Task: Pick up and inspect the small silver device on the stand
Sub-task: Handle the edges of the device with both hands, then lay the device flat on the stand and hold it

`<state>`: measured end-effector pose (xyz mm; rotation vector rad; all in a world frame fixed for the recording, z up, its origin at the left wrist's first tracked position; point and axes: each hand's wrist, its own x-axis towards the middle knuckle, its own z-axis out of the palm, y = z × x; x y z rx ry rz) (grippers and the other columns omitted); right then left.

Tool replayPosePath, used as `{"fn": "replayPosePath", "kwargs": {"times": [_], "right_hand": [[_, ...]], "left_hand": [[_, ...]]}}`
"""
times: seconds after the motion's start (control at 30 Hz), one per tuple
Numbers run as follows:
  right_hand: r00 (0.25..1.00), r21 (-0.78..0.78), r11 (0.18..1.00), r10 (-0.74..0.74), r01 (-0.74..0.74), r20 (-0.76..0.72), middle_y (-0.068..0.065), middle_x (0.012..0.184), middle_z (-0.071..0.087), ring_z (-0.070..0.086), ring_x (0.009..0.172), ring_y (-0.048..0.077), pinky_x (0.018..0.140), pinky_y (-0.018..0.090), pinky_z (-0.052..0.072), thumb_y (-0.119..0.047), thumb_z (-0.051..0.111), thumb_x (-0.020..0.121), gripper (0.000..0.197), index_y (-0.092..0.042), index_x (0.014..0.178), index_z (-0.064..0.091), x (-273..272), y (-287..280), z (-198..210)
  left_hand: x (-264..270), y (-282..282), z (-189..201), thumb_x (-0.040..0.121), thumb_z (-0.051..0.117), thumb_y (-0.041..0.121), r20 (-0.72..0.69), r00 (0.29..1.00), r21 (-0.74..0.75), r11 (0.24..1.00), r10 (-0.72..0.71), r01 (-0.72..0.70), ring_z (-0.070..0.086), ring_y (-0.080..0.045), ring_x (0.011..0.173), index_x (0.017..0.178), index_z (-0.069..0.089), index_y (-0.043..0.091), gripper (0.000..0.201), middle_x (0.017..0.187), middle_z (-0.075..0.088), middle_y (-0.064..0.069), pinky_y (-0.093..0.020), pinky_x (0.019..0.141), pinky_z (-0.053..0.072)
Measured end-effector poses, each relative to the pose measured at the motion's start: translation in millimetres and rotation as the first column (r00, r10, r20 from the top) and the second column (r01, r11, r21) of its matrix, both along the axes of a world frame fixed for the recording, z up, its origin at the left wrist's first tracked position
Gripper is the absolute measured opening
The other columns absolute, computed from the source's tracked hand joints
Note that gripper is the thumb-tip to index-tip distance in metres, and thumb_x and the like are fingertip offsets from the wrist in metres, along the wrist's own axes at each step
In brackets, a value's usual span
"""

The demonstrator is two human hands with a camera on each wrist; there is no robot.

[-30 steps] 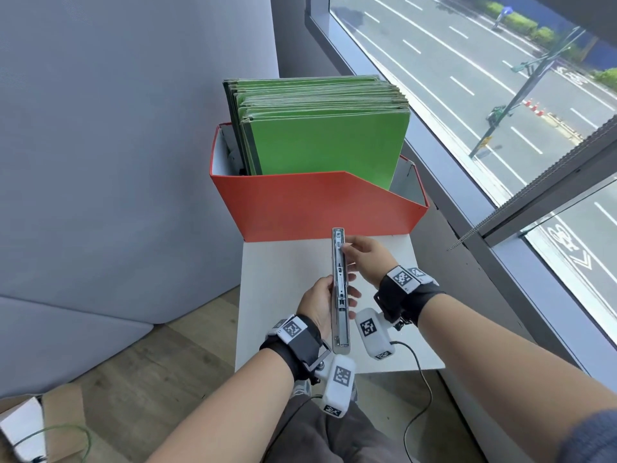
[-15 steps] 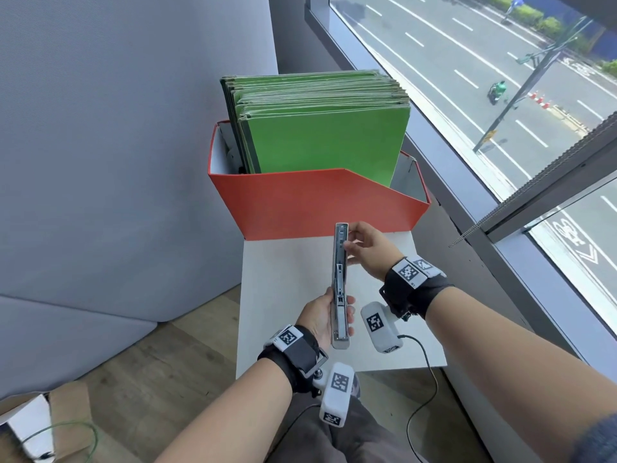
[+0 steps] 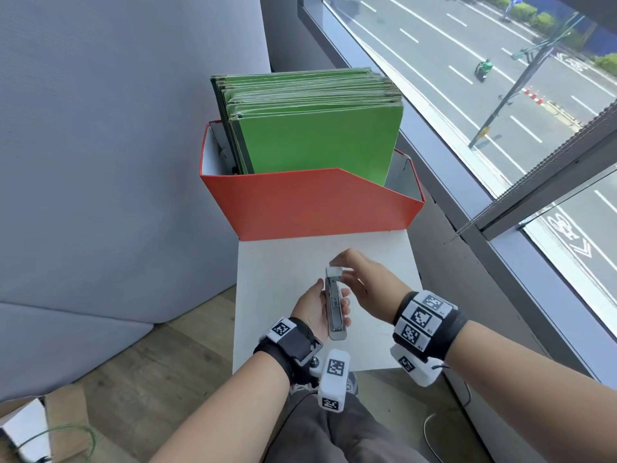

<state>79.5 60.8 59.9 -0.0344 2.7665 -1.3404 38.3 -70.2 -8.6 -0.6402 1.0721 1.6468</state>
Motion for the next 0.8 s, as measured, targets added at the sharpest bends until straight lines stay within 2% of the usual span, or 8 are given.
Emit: {"fn": "replayPosePath", "kwargs": {"times": [0.17,0.3,0.37,0.43,0.53,0.63,0.7,0.8], "right_hand": [[0.988,0.168,0.977,0.141,-0.129,-0.065,0.003,0.114,0.046,0.063,0.083,0.037,0.062,0.049,0.057,0.012,0.048,0.083,0.037,-0.017,0.104,0.041,17,-3,-22],[0.981,0.286,0.944,0.186,-0.162,-0.059,0.003,0.124,0.040,0.062,0.095,0.038,0.060,0.047,0.058,0.013,0.048,0.080,0.034,-0.015,0.099,0.043,27,-3,-41],[0.983,0.315,0.937,0.176,-0.151,-0.050,0.006,0.132,0.042,0.064,0.096,0.035,0.056,0.044,0.058,0.013,0.050,0.078,0.034,-0.014,0.097,0.043,31,-4,-45],[0.983,0.313,0.937,0.176,-0.153,-0.047,0.012,0.138,0.044,0.062,0.107,0.032,0.062,0.043,0.060,0.013,0.051,0.079,0.034,-0.016,0.096,0.043,35,-7,-47],[0.980,0.266,0.952,0.179,-0.151,-0.083,0.015,0.139,0.045,0.056,0.117,0.027,0.076,0.039,0.059,0.010,0.050,0.081,0.031,-0.015,0.098,0.046,42,-10,-45],[0.993,0.097,0.995,0.030,-0.018,-0.117,0.008,0.127,0.051,0.059,0.108,0.015,0.085,0.029,0.055,0.001,0.047,0.084,0.023,-0.009,0.102,0.058,45,-12,-41],[0.988,-0.066,0.987,-0.148,0.145,-0.042,0.001,0.113,0.052,0.058,0.099,0.004,0.082,0.021,0.054,-0.010,0.052,0.088,0.016,-0.014,0.103,0.058,44,-18,-38],[0.943,-0.148,0.940,-0.282,0.309,0.175,-0.005,0.105,0.054,0.058,0.091,0.006,0.070,0.015,0.053,-0.031,0.065,0.083,0.027,-0.023,0.103,0.049,41,-29,-36]], "left_hand": [[-5,1,8,0.089,0.031,0.066,-0.029,1.000,0.038,0.999,0.002,-0.001,0.049,-0.021,0.050,0.077,0.061,0.012,0.064,0.058,0.054,-0.006,-0.031,0.053,0.042],[-7,3,10,0.087,0.044,0.060,-0.067,0.996,0.036,0.997,-0.062,0.065,0.043,-0.016,0.058,0.076,0.056,0.021,0.042,0.068,0.046,0.001,-0.027,0.050,0.043],[-7,2,7,0.088,0.048,0.056,-0.088,0.993,0.033,0.996,-0.079,0.082,0.046,-0.015,0.058,0.076,0.056,0.023,0.036,0.070,0.052,0.003,-0.026,0.051,0.043],[-7,1,5,0.089,0.049,0.053,-0.092,0.993,0.027,0.996,-0.078,0.081,0.050,-0.012,0.055,0.072,0.057,0.022,0.036,0.063,0.056,0.005,-0.026,0.053,0.042],[-6,0,0,0.087,0.057,0.048,-0.104,0.992,0.014,0.997,-0.075,0.077,0.051,-0.011,0.055,0.071,0.056,0.020,0.032,0.063,0.055,0.004,-0.022,0.052,0.044],[-8,-2,-8,0.082,0.064,0.045,-0.121,0.992,-0.034,0.999,-0.019,0.015,0.058,-0.015,0.061,0.087,0.059,0.016,0.030,0.073,0.060,-0.002,-0.024,0.055,0.051],[-10,0,-13,0.080,0.066,0.047,-0.140,0.990,-0.069,0.997,0.013,-0.023,0.064,-0.023,0.076,0.100,0.062,0.012,0.039,0.087,0.064,-0.005,-0.030,0.066,0.054],[-12,5,-13,0.083,0.062,0.047,-0.179,0.983,-0.087,0.995,0.039,-0.056,0.062,-0.030,0.083,0.105,0.064,0.005,0.047,0.094,0.063,-0.012,-0.038,0.075,0.052]]}}
